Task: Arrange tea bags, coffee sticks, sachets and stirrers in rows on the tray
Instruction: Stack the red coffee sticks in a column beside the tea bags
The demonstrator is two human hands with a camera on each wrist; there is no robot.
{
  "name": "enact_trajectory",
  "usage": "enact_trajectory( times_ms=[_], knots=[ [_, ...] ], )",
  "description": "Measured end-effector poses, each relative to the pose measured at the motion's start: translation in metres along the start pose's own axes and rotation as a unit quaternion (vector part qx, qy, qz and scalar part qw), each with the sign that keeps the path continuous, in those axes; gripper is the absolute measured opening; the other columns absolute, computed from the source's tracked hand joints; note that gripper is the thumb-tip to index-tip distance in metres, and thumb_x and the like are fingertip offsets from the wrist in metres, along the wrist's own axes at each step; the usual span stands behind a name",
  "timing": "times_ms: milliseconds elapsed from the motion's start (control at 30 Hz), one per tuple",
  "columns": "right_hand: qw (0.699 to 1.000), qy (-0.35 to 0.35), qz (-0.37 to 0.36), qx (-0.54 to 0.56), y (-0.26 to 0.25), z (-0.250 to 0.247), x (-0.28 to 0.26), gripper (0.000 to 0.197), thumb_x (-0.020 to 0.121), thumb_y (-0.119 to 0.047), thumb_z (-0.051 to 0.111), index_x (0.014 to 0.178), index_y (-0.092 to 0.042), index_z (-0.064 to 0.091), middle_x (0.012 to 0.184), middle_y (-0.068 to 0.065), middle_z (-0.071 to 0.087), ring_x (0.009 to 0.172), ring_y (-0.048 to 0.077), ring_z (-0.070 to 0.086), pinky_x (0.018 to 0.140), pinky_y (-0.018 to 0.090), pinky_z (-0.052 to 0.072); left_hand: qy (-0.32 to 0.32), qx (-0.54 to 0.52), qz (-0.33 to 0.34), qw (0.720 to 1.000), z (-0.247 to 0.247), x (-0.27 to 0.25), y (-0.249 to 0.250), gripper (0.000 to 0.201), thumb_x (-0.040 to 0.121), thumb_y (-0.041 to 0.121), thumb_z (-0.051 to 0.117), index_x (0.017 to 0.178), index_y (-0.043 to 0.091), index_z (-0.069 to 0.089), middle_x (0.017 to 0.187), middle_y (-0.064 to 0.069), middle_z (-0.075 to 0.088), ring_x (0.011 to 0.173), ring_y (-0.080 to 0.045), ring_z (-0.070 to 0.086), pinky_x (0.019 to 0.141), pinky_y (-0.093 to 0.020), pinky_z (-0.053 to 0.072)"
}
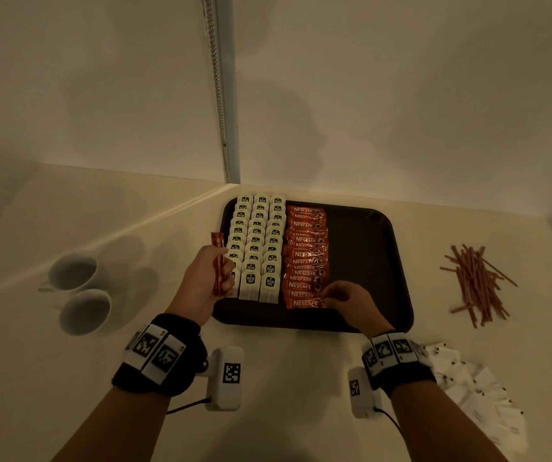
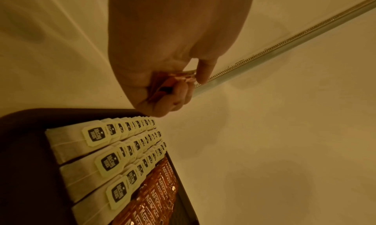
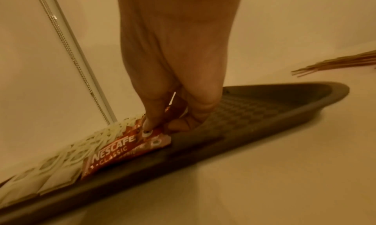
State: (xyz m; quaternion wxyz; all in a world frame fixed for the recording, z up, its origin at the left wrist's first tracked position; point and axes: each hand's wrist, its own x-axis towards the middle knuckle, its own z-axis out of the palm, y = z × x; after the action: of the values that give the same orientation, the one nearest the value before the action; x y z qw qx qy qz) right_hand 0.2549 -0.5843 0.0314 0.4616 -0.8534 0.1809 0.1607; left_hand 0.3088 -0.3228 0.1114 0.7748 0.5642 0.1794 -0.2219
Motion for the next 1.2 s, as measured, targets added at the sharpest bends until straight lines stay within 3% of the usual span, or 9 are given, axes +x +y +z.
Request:
enact_trajectory(
  times_ms=[233, 433, 700, 767, 900, 1067, 1200],
  knots=[
    [0.998, 0.063, 0.016, -0.002, 0.008, 0.009, 0.007, 0.012, 0.085, -0.009, 0.064, 0.093, -0.018, 0.062, 0.105, -0.004, 0.059, 0.098, 0.007, 0.052, 0.087, 0.022, 0.040, 0.010, 0.003, -0.004, 1.000, 0.000, -0.003, 0.000, 0.013, 0.093, 0.023, 0.041, 0.080, 0.020, 0.043, 0.053, 0.005, 0.040, 0.041, -0.010, 0.033, 0.052, -0.026, 0.031],
    [0.997, 0.080, 0.012, -0.019, 0.010, 0.014, 0.009, 0.013, 0.085, -0.010, 0.066, 0.097, -0.014, 0.063, 0.100, -0.006, 0.057, 0.096, 0.006, 0.052, 0.084, 0.021, 0.039, 0.013, 0.007, -0.004, 1.000, 0.000, -0.003, 0.000, 0.016, 0.093, 0.023, 0.041, 0.077, 0.021, 0.041, 0.055, 0.004, 0.039, 0.042, -0.010, 0.032, 0.052, -0.027, 0.032],
    [0.996, 0.085, 0.002, -0.034, 0.010, 0.017, 0.015, 0.016, 0.083, -0.010, 0.068, 0.099, -0.012, 0.064, 0.103, 0.000, 0.062, 0.095, 0.008, 0.054, 0.082, 0.021, 0.041, 0.007, -0.005, -0.012, 1.000, 0.001, -0.003, -0.003, 0.015, 0.092, 0.018, 0.037, 0.078, 0.017, 0.040, 0.055, 0.002, 0.047, 0.044, -0.013, 0.037, 0.053, -0.027, 0.031],
    [0.996, 0.082, 0.002, -0.043, 0.011, 0.018, 0.015, 0.016, 0.084, -0.011, 0.067, 0.099, -0.012, 0.063, 0.104, 0.000, 0.062, 0.096, 0.009, 0.054, 0.082, 0.021, 0.041, 0.002, 0.005, -0.008, 1.000, 0.001, -0.004, -0.003, 0.015, 0.093, 0.015, 0.036, 0.083, 0.015, 0.049, 0.060, -0.001, 0.055, 0.049, -0.016, 0.045, 0.053, -0.028, 0.035],
    [0.994, 0.088, 0.001, -0.058, 0.012, 0.019, 0.018, 0.015, 0.083, -0.011, 0.068, 0.097, -0.012, 0.062, 0.106, 0.003, 0.062, 0.097, 0.011, 0.056, 0.083, 0.021, 0.042, -0.019, 0.021, 0.016, 0.999, 0.004, -0.005, -0.004, 0.020, 0.099, 0.014, 0.040, 0.109, 0.018, 0.057, 0.082, -0.005, 0.067, 0.069, -0.020, 0.067, 0.058, -0.028, 0.050],
    [0.994, 0.094, 0.012, -0.046, 0.006, 0.017, 0.017, 0.019, 0.084, -0.015, 0.068, 0.100, -0.014, 0.058, 0.111, 0.006, 0.059, 0.096, 0.012, 0.056, 0.084, 0.024, 0.047, -0.043, 0.096, 0.050, 0.993, 0.010, -0.003, -0.004, 0.005, 0.096, 0.016, 0.051, 0.093, 0.014, 0.055, 0.088, -0.002, 0.069, 0.072, -0.014, 0.068, 0.061, -0.024, 0.048],
    [0.991, 0.053, -0.090, 0.080, -0.050, 0.006, -0.002, 0.017, 0.089, -0.034, 0.059, 0.101, -0.021, 0.056, 0.103, -0.002, 0.060, 0.092, 0.012, 0.061, 0.082, 0.031, 0.054, -0.072, 0.230, 0.123, 0.963, 0.014, 0.002, -0.006, 0.017, 0.084, 0.008, 0.069, 0.078, 0.011, 0.052, 0.085, -0.005, 0.063, 0.078, -0.012, 0.063, 0.064, -0.016, 0.046]
  ],
)
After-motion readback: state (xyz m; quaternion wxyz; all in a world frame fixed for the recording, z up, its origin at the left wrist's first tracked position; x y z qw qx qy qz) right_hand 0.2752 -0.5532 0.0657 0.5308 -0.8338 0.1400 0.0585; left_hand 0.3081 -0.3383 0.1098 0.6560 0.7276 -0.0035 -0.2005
